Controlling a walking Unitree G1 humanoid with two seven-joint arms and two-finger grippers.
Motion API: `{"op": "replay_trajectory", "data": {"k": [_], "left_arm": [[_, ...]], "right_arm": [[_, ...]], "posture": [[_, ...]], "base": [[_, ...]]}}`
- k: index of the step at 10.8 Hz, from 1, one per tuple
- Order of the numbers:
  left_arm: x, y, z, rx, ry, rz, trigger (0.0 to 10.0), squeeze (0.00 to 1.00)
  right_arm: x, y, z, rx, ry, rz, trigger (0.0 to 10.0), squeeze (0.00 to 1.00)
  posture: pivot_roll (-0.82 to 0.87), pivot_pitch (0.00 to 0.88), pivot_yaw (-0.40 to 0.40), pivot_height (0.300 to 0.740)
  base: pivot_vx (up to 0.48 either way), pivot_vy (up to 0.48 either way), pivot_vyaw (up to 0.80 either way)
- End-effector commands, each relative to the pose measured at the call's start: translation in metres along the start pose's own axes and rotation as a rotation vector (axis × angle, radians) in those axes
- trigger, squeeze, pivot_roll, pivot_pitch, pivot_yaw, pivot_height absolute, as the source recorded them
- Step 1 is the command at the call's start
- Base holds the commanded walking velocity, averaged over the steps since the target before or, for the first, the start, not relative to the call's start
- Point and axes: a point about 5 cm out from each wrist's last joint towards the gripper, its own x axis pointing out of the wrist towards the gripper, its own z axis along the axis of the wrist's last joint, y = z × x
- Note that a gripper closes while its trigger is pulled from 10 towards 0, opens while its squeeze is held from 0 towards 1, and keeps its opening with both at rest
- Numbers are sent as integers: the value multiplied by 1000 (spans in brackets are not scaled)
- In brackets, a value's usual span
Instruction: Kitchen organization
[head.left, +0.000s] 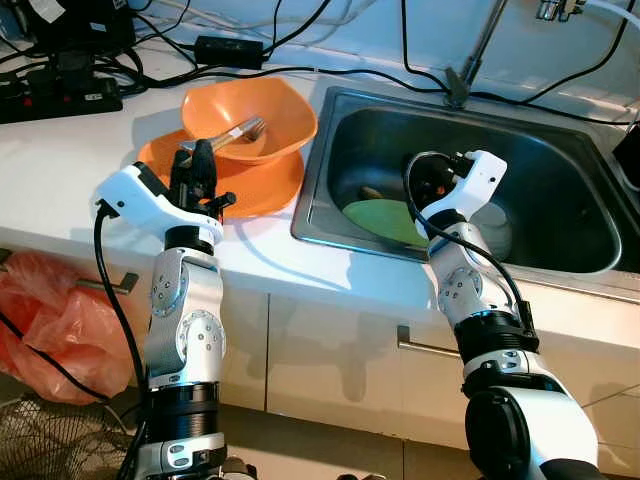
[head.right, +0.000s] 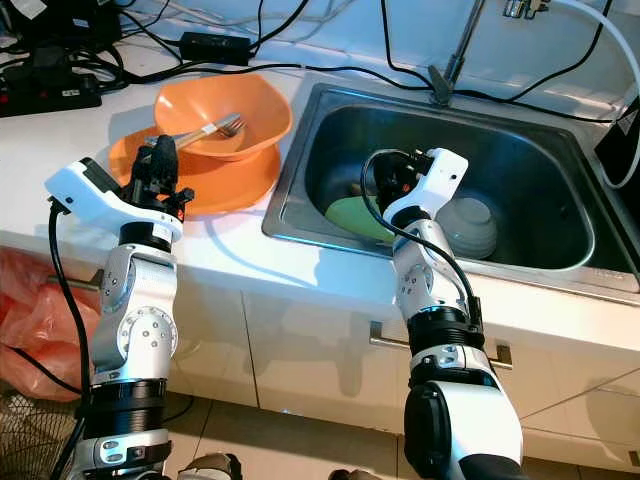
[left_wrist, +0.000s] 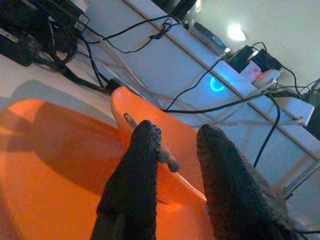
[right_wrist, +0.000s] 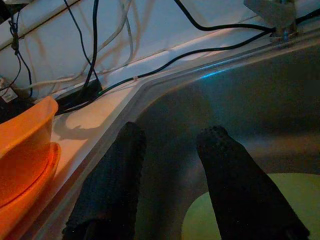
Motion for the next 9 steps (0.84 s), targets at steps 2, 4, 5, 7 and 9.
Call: {"op": "replay_trajectory", "data": {"k": [2, 4, 5, 7, 9], "left_arm": [[2, -7, -4, -2, 11, -15, 0, 0], [2, -8, -4, -4, 11, -17, 0, 0], [3, -9, -4, -5, 10, -18, 0, 0], [3, -10, -3, -7, 6, -20, 0, 0], [5, -13, 2, -13, -15, -32, 0, 0]], "right_arm": [[-2, -7, 5, -5, -19, -17, 10000, 0], [-2, -6, 4, -3, -17, -15, 10000, 0], [-1, -6, 4, -2, -15, -14, 10000, 0], [0, -4, 4, -2, -13, -9, 10000, 0], [0, -4, 4, -2, -11, -8, 10000, 0]], "posture": [[133, 83, -96, 740], [136, 80, -97, 740], [138, 76, -97, 740], [140, 73, -99, 740], [142, 73, -102, 740]], "base": [[0, 0, 0], [0, 0, 0], [0, 0, 0], [0, 0, 0], [0, 0, 0]]}}
